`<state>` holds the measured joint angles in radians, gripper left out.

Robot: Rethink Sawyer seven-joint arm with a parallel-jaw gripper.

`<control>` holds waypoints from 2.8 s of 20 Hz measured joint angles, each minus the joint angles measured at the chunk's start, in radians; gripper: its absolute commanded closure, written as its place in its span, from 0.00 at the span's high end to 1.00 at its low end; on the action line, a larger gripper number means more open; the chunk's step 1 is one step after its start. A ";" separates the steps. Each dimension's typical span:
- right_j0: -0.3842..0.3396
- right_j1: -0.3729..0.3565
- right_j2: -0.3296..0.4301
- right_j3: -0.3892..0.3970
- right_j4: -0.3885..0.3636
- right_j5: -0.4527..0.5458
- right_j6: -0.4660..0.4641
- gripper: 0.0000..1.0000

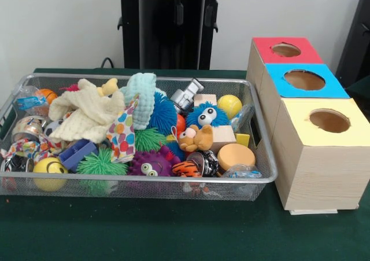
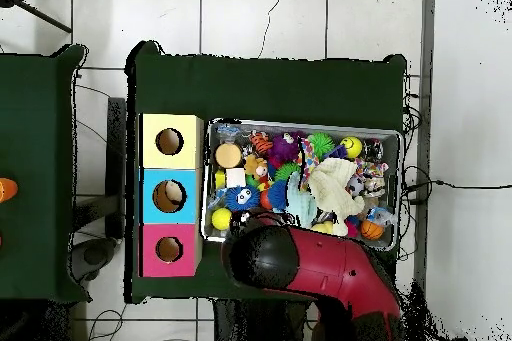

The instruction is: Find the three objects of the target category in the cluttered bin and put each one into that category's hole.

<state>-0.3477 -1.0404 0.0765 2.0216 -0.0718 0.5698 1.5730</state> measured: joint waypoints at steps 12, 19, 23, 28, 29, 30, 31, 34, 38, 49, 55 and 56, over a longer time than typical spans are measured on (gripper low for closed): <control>0.023 -0.010 0.045 -0.001 -0.005 0.027 0.000 1.00; 0.020 0.101 0.061 -0.006 -0.075 -0.050 0.000 1.00; 0.005 0.176 0.075 -0.006 -0.120 -0.106 0.000 1.00; -0.026 0.250 0.092 -0.006 -0.168 -0.147 0.000 1.00; -0.030 0.255 0.093 -0.006 -0.173 -0.147 0.000 1.00; -0.034 0.257 0.094 -0.006 -0.177 -0.147 0.000 1.00; -0.037 0.260 0.094 -0.006 -0.180 -0.147 0.000 1.00; -0.048 0.261 0.096 -0.006 -0.188 -0.147 0.000 1.00; -0.058 0.259 0.098 -0.005 -0.189 -0.147 0.000 1.00; -0.084 0.235 0.122 -0.004 -0.189 -0.147 0.000 1.00; -0.105 0.202 0.140 -0.003 -0.189 -0.142 0.000 1.00; -0.107 0.195 0.143 -0.003 -0.189 -0.139 0.000 1.00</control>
<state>-0.4549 -0.8456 0.2194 2.0183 -0.2611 0.4306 1.5730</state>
